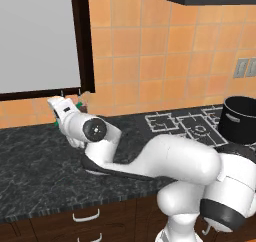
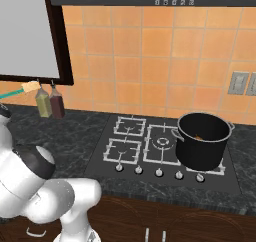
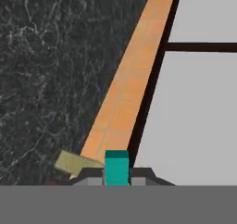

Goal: Put the bell pepper and broccoli in the pot. Retrieve the spatula and lightly stir the vegetables in the pot.

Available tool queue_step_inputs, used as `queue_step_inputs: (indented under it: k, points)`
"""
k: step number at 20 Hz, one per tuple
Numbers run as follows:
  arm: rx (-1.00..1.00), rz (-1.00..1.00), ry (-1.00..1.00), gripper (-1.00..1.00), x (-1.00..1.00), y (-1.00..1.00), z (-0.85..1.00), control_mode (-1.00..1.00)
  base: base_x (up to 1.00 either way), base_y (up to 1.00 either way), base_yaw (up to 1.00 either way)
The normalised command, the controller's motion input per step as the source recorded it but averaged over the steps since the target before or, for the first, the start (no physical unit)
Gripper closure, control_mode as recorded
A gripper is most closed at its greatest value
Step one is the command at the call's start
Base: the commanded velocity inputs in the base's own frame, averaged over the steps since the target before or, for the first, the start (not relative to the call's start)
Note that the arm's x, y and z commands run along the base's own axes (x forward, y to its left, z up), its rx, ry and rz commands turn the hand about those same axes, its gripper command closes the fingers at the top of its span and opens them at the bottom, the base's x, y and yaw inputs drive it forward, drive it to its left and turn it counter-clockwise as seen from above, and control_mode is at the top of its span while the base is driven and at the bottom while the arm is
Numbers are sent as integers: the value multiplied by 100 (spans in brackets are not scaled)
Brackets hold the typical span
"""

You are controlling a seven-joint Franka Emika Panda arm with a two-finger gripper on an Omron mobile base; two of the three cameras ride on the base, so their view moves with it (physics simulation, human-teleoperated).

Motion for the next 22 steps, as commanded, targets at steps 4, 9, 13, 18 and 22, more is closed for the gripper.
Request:
queue_step_inputs:
  k: [4,9,13,18,22]
  points:
    - [60,-44,1,100,-7,-53,100,-100,0,0,0]
    - [66,-48,15,100,-6,-65,100,-100,0,0,0]
    - [80,-38,21,100,-15,-82,97,-100,0,0,0]
    - [87,-19,12,100,-27,-100,63,-100,0,0,0]
    - [84,-13,3,100,-9,-100,27,-100,0,0,0]
